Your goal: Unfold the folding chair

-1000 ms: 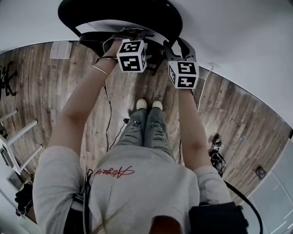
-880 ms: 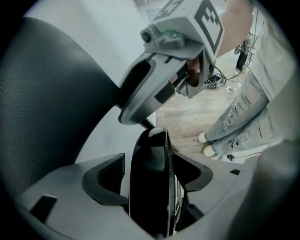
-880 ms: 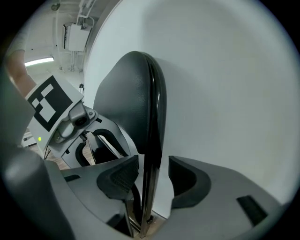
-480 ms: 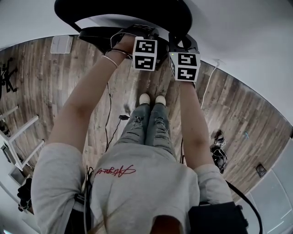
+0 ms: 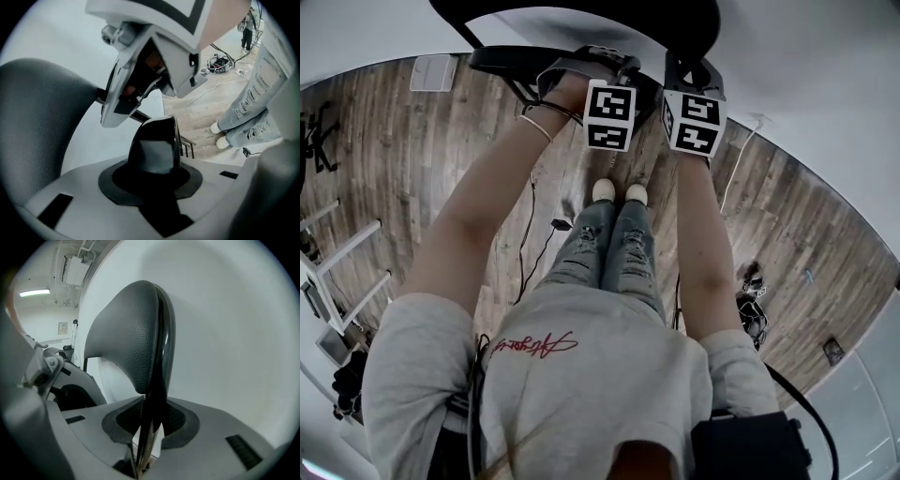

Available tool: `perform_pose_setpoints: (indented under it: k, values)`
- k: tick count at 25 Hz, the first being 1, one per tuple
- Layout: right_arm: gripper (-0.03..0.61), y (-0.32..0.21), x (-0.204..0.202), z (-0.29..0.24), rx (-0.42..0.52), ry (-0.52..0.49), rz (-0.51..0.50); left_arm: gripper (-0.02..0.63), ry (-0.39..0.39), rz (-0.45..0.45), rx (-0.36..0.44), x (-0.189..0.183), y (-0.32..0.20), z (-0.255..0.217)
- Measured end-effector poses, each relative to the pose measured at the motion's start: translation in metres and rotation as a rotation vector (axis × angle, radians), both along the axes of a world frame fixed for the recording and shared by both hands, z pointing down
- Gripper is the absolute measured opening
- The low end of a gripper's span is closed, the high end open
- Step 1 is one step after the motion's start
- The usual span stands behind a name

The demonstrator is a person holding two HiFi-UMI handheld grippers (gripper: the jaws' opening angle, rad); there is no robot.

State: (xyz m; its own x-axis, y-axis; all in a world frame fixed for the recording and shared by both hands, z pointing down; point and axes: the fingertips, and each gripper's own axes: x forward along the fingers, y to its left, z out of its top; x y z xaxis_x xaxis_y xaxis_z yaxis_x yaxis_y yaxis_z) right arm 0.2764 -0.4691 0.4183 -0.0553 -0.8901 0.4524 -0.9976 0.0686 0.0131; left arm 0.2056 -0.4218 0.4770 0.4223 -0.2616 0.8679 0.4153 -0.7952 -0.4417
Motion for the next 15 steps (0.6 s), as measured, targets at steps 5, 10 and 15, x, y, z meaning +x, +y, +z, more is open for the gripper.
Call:
perform_pose_setpoints:
  k: [5, 10, 15]
  values:
    - [0.122, 0.017, -0.003, -0.006, 0.084, 0.071, 0.047, 0.135, 0.034, -0.008, 0.073, -0.014, 0.024, -0.003]
    - [0.124, 0.044, -0.002, 0.010, 0.085, 0.060, 0.094, 0.133, 0.070, -0.016, 0.137, -0.022, 0.046, -0.003]
    - [0.124, 0.059, -0.010, 0.043, 0.018, -0.019, 0.085, 0.133, 0.093, -0.021, 0.192, -0.034, 0.058, -0.003]
